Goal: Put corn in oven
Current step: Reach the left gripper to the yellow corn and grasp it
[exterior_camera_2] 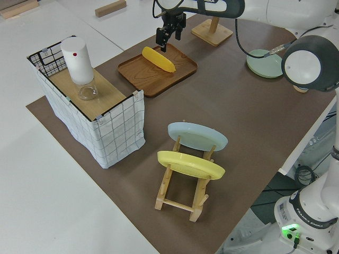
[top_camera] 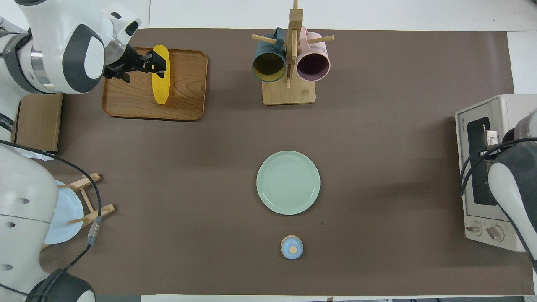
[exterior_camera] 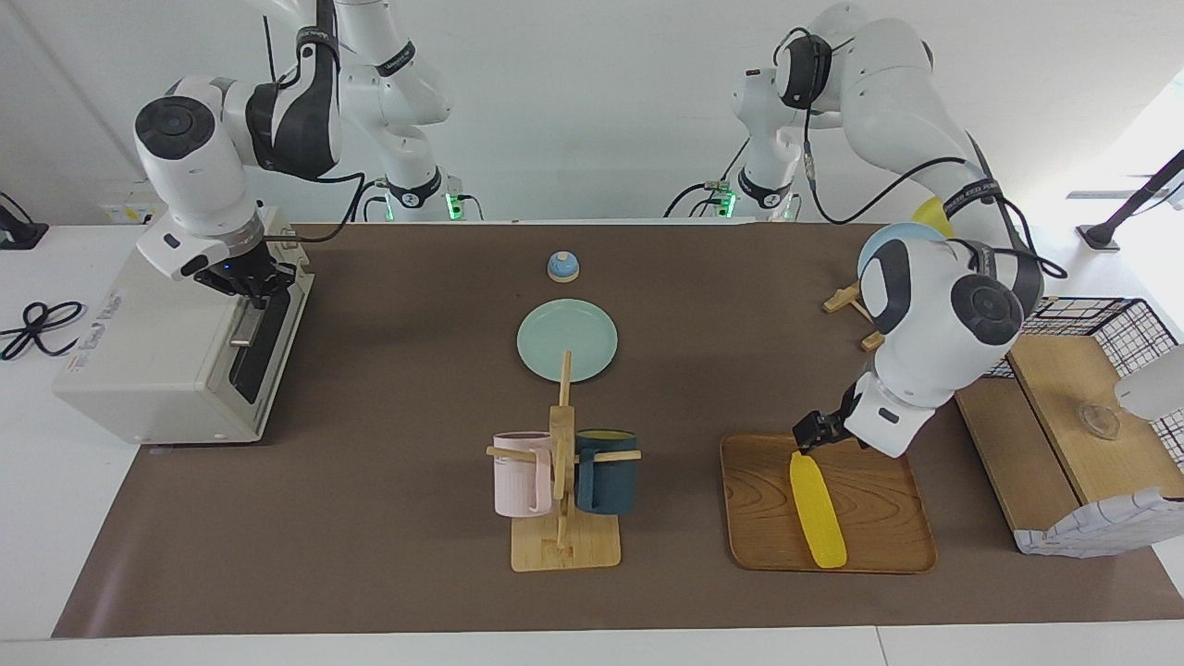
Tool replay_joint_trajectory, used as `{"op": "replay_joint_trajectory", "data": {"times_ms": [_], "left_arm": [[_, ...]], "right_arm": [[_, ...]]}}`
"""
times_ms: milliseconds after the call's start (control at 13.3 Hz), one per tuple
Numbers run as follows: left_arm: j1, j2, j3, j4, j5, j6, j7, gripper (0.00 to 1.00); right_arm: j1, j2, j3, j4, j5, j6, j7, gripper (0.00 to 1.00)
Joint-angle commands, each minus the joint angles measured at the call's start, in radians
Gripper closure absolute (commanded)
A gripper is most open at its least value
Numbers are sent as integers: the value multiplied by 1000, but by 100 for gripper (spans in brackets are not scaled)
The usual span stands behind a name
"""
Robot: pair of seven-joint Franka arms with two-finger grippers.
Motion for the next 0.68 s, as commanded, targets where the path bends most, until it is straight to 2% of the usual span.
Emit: {"op": "replay_joint_trajectory", "data": {"times_ms": [0,377,527,603], "left_arm": [[52,105,-11,138,-7,16,74,0],[46,140,-21,132,-12,145,93,0],[50,214,-30,147,-11,150,110,0],[52,219,-50,149,-11,144,125,0]], "right_arm": [[-12,-21,7,-43,-22,27,25,100],[-22,-21,8,-79,-20,35,29,100],[-22,-21,8,-83,-17,45,28,100],[-21,-21,8,-84,-11,45,29,100]]}}
